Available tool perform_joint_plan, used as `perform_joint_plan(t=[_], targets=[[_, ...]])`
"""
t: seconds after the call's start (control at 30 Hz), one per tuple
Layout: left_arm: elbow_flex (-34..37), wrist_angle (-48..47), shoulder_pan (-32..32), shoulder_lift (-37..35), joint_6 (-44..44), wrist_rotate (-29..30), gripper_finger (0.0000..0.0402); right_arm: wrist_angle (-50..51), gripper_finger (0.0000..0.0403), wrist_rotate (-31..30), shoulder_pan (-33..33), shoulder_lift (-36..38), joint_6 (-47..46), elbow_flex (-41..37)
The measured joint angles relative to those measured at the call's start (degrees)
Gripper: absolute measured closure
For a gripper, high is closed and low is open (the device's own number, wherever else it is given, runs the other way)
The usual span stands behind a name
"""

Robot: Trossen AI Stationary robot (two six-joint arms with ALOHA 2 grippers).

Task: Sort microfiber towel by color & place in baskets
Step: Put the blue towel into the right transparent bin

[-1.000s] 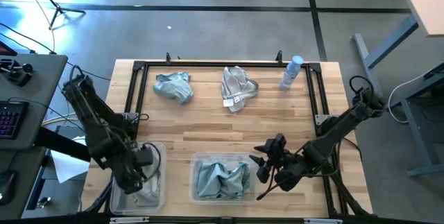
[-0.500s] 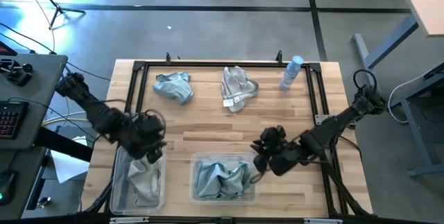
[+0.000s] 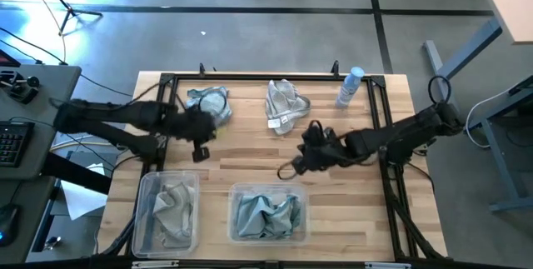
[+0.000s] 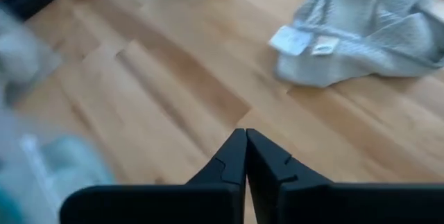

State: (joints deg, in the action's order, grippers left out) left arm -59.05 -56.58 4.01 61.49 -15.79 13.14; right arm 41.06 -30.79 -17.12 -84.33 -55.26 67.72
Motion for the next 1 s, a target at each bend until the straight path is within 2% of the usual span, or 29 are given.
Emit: perform_joint_plan(t=[0.07,0.17,0.37,0.5,0.63,0.77,0.87,1.0], targets=[[2.5,3.7,-6.0,-1.6,5.4,-3.5,0.0400,0.0,0.0400,0.0,2.3,0.2,0.0,0.0],[5.0,6.5,-15.0,-3.1,10.9,-4.7,0.0401,0.0,0.0397,0.1,5.4,0.9,-0.2,0.0],[5.7,13.0,-28.7,-2.7,18.6,-11.8,0.0401,0.3,0.0402,0.1,9.6,2.7,0.1,0.0],[5.7,16.5,-32.2,-0.9,18.4,-11.5,0.0401,1.0,0.0401,-0.4,11.2,3.2,0.2,0.0],[5.6,17.4,-34.1,1.9,14.4,-6.3,0.0398,2.4,0.0402,-0.6,12.7,3.5,0.3,0.0],[5.6,16.9,-36.4,5.4,13.5,-5.3,0.0373,4.3,0.0402,-0.3,14.3,3.5,2.0,0.0],[3.7,14.6,-38.0,8.6,13.6,-5.6,0.0341,4.5,0.0402,3.3,15.8,3.5,6.1,0.0],[-2.8,9.2,-40.1,13.0,14.9,-3.8,0.0297,5.5,0.0402,10.3,17.8,3.5,14.3,0.0]])
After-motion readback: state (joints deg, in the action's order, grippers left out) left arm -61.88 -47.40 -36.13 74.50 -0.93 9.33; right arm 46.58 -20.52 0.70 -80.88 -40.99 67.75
